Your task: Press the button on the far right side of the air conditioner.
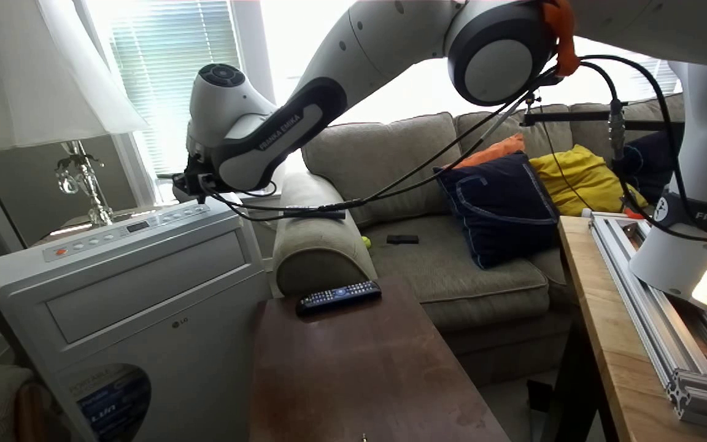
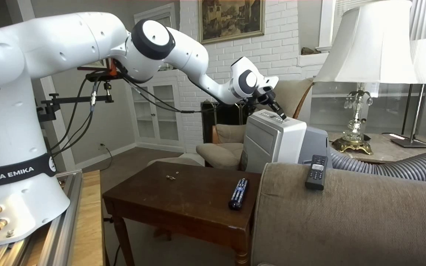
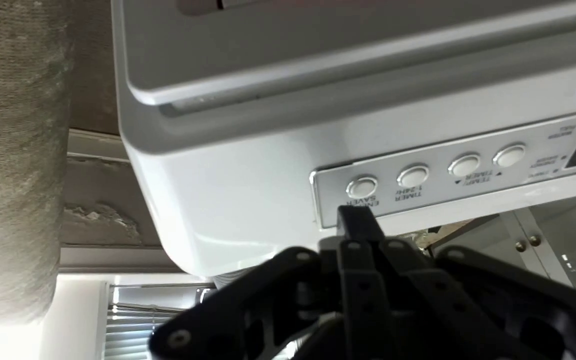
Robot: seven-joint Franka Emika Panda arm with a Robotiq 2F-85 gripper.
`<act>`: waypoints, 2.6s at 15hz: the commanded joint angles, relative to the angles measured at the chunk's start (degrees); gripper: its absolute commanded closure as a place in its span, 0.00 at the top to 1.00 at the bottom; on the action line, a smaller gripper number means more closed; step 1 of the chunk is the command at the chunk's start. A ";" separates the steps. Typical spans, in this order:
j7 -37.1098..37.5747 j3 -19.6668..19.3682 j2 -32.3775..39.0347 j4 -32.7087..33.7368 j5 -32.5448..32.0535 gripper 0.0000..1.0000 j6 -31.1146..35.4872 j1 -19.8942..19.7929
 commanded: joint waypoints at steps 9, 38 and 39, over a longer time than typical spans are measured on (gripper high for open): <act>3.31 0.60 -0.17 1.07 -2.72 0.00 -1.84 -0.24; 7.67 2.90 1.16 5.40 -5.75 0.00 -4.13 -0.70; 7.94 2.76 1.23 5.46 -5.80 0.00 -4.29 -0.76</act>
